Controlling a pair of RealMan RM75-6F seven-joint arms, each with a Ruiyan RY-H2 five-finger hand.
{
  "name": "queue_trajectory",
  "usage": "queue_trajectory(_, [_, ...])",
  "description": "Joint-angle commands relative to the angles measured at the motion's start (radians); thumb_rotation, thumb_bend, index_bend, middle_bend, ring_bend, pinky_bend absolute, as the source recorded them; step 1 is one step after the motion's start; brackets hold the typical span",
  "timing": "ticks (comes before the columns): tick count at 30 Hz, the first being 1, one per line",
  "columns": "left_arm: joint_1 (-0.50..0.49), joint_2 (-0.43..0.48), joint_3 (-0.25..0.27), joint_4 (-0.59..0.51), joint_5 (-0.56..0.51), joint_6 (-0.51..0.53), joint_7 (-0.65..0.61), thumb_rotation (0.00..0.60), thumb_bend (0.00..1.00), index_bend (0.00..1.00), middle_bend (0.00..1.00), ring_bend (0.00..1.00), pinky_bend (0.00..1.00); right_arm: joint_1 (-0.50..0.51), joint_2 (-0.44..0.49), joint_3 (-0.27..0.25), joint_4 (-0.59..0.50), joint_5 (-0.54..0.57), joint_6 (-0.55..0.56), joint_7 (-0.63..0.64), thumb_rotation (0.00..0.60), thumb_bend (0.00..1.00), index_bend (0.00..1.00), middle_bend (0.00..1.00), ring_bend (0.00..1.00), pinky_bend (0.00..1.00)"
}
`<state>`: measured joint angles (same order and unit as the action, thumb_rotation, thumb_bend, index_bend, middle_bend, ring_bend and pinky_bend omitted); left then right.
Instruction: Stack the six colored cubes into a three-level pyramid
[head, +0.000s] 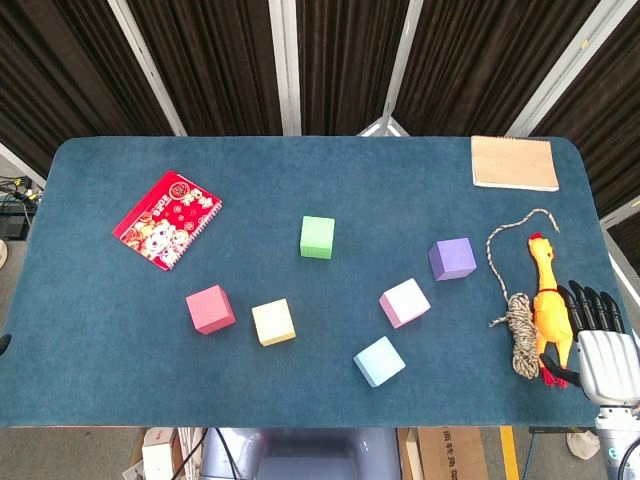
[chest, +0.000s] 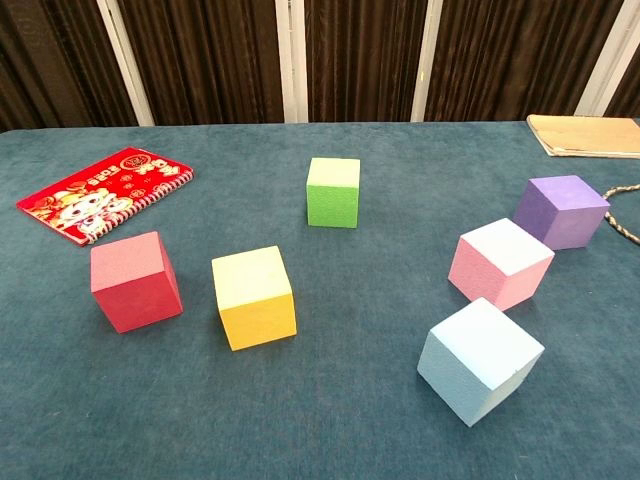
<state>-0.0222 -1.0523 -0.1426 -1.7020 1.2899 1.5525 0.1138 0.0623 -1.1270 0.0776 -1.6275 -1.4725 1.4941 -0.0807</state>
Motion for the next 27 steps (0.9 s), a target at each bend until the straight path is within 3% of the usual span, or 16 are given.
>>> queue_trajectory(1, [-0.002,-0.001,0.000,0.002,-0.002,-0.004,0.001,0.600,0.25,0.05,0.03,0.01,0.00,0.001,0.000,-0.001,-0.001,0.006,-0.006,-0.004,0.600,0.19,0.05,0.06,0.03,0.00])
queue_trajectory(27, [-0.018,-0.009,0.000,0.014,-0.010,-0.043,-0.023,0.600,0.23,0.05,0.05,0.01,0.00,0.003,0.002,-0.014,-0.012,0.008,-0.027,-0.023,0.600,0.19,0.05,0.06,0.03,0.00])
